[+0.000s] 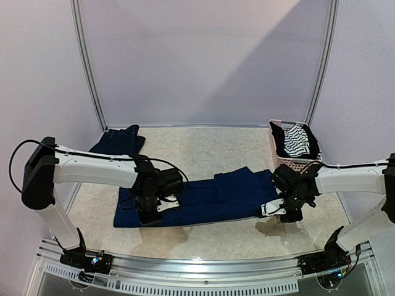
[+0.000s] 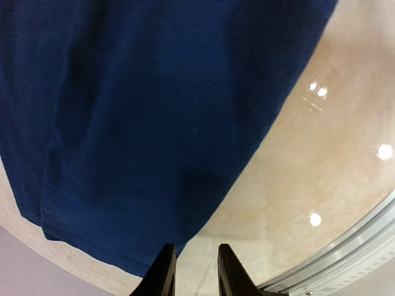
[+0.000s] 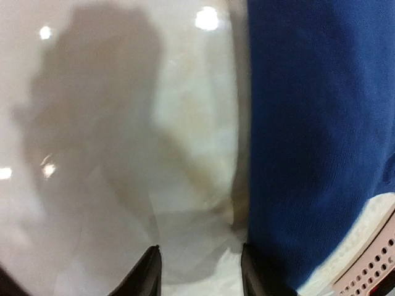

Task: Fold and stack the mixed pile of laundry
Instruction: Rotate the rectangle-folded T-shirt at the center of the board.

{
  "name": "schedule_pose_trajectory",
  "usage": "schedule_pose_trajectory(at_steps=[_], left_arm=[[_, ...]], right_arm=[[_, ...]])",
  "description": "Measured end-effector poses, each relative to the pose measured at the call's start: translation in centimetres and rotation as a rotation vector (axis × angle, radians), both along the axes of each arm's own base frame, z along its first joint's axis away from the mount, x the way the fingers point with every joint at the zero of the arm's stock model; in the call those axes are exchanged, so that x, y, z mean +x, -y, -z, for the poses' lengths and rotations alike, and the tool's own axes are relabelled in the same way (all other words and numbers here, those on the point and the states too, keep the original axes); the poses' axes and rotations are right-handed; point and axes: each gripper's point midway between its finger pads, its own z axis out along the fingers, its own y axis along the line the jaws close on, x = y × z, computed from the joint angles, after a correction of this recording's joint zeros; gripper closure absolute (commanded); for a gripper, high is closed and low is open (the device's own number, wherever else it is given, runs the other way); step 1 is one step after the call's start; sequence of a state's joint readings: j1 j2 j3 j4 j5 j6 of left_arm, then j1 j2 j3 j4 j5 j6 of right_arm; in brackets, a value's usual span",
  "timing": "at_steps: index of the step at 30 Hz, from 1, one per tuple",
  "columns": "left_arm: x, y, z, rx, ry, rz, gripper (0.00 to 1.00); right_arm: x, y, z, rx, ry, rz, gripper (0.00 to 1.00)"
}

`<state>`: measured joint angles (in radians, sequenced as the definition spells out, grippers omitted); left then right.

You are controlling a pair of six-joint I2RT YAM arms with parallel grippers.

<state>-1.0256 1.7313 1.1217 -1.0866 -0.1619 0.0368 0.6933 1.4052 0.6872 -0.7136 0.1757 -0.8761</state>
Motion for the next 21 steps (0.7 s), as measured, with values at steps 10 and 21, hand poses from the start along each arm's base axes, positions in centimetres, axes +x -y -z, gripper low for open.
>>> schedule_pose_trajectory(at_steps=[10, 21], left_arm=[[3.8, 0.4, -4.6, -0.230, 0.143, -0.209, 0.73], [5.0, 1.1, -6.3, -0.394, 0.222, -0.358, 0.73]], right_arm=[[4.2, -6.2, -14.0, 0.371, 0.164, 0.070, 0.49], [10.2, -8.9, -3.4, 0.182, -0.014, 0.368, 0.50]])
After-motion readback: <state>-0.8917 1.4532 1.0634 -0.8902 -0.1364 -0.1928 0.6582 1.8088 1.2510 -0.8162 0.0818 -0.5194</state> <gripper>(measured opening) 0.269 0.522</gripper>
